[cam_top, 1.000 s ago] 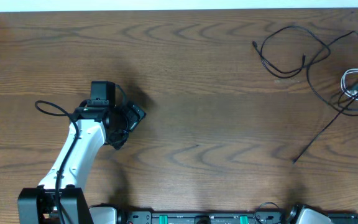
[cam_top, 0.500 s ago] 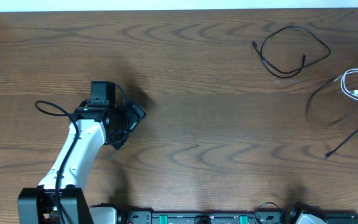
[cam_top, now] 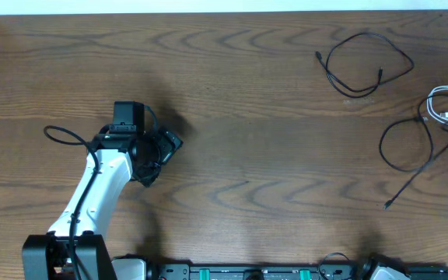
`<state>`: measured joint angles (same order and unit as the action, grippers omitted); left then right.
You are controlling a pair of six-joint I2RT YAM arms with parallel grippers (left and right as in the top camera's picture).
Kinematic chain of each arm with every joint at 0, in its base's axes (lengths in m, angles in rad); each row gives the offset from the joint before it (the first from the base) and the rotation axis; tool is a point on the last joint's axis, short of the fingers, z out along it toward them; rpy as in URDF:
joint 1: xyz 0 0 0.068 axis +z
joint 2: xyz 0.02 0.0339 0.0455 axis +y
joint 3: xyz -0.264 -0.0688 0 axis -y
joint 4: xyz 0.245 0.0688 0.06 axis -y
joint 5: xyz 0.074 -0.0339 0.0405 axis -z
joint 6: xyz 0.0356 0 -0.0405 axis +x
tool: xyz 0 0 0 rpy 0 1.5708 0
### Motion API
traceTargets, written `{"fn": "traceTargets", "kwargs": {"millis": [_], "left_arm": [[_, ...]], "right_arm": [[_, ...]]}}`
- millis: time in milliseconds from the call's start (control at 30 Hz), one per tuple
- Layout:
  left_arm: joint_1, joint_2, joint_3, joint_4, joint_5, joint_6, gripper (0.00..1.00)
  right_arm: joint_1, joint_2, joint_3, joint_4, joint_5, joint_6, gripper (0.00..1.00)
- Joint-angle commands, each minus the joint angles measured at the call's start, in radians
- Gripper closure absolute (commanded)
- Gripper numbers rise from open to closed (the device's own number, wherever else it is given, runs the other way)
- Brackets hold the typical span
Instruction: Untangle cables
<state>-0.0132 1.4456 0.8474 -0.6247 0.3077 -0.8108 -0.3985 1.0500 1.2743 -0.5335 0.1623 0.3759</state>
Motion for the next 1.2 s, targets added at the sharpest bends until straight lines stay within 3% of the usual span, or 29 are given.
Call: {"fn": "traceTargets", "kwargs": {"millis": [0, 333, 567, 767, 1033, 1167], "left_arm": [[0.003, -0.009, 0.007, -0.003, -0.014, 0.006, 0.07], [0.003, -0.009, 0.007, -0.003, -0.014, 0.006, 0.07], [0.003, -0.009, 0.007, -0.003, -0.014, 0.006, 0.07], [0.003, -0.009, 0.007, -0.003, -0.014, 0.006, 0.07], [0.003, -0.009, 0.007, -0.003, -0.014, 0.006, 0.07], [0.003, -0.009, 0.007, -0.003, -0.014, 0.006, 0.07]], "right_arm": [[0.033, -0.018, 0.049, 0.008, -0.033, -0.012, 0.99], [0.21, -0.024, 0.328, -0.146, 0.284, -0.104, 0.98], [0.345, -0.022, 0.45, -0.224, 0.333, -0.1, 0.99], [0.497, 0.026, 0.599, -0.312, 0.348, -0.049, 0.99], [0.741, 0.167, 0.831, -0.575, 0.573, 0.132, 0.99], [0.877, 0.271, 0.903, -0.592, 0.61, 0.146, 0.98]]}}
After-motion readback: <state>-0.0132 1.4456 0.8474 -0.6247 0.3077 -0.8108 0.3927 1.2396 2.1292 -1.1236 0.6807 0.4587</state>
